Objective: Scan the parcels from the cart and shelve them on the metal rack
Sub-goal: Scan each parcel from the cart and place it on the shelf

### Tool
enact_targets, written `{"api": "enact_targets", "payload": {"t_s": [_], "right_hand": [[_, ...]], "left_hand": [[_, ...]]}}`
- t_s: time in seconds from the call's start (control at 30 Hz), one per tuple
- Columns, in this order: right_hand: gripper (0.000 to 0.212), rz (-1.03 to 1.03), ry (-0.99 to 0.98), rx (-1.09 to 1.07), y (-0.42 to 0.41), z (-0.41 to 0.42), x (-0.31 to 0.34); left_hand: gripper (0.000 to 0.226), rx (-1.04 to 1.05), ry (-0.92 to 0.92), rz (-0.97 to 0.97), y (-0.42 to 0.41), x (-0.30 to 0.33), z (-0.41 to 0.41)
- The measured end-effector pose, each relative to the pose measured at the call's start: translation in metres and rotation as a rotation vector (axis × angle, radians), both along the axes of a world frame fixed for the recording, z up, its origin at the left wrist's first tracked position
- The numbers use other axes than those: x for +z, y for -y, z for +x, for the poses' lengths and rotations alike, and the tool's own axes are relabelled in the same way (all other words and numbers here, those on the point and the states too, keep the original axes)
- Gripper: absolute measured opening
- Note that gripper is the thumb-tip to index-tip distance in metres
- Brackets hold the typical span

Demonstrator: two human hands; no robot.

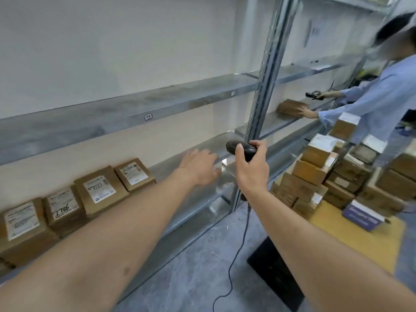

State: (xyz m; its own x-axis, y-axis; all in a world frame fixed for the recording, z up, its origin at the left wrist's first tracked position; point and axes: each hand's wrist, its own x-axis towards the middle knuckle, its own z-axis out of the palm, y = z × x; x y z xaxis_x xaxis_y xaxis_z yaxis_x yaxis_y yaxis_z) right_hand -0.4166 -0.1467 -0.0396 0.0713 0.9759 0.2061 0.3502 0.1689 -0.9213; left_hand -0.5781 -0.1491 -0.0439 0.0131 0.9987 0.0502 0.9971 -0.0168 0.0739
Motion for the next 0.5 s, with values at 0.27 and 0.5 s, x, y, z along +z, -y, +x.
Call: {"api": "enact_targets", "payload": {"t_s": [0.27,0.5], "right_hand": [[0.031,0.039,-0.027,-0.142,-0.007,0.117,0.015],[0.030,0.018,-0.030,-0.228,-0.037,0.234,0.013]], "left_hand": [[0.050,-0.148,0.017,0.071,-0.039,0.016,0.119],[0.055,-0.196,0.036,0.079,-0.074,0.018,0.234]]}}
